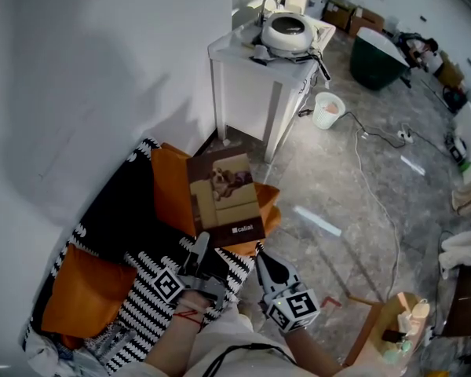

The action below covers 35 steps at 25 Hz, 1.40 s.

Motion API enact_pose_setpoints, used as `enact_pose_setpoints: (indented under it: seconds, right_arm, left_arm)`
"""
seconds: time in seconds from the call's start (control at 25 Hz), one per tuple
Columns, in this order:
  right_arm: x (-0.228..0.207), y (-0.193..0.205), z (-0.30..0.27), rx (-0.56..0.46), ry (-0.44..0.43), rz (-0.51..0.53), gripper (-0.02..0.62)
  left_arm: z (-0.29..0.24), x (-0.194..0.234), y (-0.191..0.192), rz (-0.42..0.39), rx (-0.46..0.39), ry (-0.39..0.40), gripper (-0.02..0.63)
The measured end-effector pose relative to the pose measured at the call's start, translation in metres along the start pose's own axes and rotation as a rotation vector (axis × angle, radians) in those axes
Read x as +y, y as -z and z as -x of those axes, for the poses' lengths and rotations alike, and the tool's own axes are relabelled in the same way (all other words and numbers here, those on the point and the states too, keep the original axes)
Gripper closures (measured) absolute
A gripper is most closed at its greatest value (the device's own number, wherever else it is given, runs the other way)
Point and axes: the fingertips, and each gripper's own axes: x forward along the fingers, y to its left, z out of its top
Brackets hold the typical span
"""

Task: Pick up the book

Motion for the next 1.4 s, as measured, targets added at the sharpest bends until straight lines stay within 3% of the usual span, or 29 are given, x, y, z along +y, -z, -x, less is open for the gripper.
enact_pose_setpoints:
  seconds: [1.4]
  right_arm:
    - [0.009, -0.008, 0.005, -0.022, -0.023, 0.007, 0.581]
  left_arm:
    - [0.0, -0.024, 0.004, -0.019, -0.018, 0.017, 0.439]
